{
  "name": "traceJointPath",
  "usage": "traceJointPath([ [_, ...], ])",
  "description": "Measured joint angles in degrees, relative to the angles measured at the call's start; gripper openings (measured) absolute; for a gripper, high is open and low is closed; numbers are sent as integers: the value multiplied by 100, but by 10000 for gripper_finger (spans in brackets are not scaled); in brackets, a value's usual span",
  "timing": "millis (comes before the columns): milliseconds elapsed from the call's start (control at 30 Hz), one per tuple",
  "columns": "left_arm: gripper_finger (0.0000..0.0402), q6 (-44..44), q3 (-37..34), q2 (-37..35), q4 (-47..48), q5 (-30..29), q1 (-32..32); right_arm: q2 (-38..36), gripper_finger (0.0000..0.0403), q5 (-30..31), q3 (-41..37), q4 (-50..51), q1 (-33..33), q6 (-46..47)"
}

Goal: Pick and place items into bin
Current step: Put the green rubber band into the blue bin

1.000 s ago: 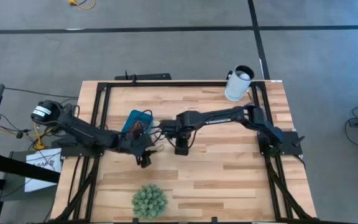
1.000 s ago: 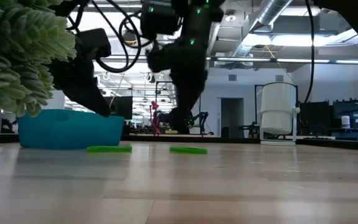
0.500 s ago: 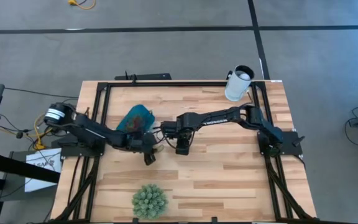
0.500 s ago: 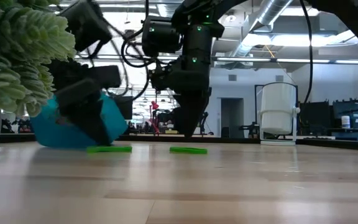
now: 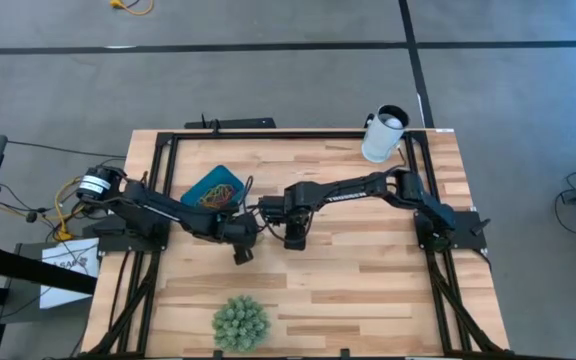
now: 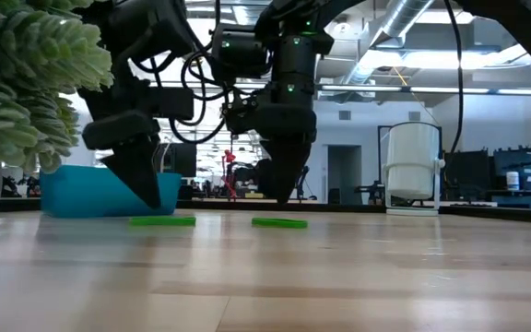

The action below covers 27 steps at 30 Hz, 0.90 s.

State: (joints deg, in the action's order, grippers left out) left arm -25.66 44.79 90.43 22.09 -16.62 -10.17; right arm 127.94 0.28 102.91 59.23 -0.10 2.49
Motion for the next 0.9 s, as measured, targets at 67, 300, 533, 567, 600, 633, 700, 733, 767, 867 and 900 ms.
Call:
traceJointPath([
  [67, 144, 71, 106, 0, 223, 11, -14, 0, 124, -1, 0, 16, 21, 1],
  [300, 144, -32, 201, 55, 237, -59, -16, 0, 124, -10, 0, 300, 125, 11],
  [533, 144, -172, 208, 536, 53, 98, -85, 0, 124, 54, 2, 529, 168, 265],
  [567, 144, -180, 224, 581, 45, 80, -88, 0, 124, 163, 3, 585, 168, 348],
  [600, 144, -211, 226, 598, 50, 39, -88, 0, 124, 308, 4, 695, 168, 460],
  [633, 144, -261, 226, 600, 80, -10, -94, 0, 124, 461, 4, 844, 166, 580],
  [700, 144, -320, 226, 605, 132, -112, -99, 0, 124, 824, 4, 1233, 162, 789],
  [733, 144, -315, 226, 595, 136, -130, -95, 0, 124, 1020, 4, 1436, 162, 878],
  [767, 144, -242, 226, 595, 133, -109, -85, 0, 124, 1197, 4, 1647, 162, 969],
  [867, 133, 114, 219, 598, 74, 96, -73, 0, 124, 1538, 4, 2098, 162, 1195],
  [900, 126, 217, 219, 599, 63, 146, -72, 0, 124, 1569, 4, 2159, 162, 1232],
])
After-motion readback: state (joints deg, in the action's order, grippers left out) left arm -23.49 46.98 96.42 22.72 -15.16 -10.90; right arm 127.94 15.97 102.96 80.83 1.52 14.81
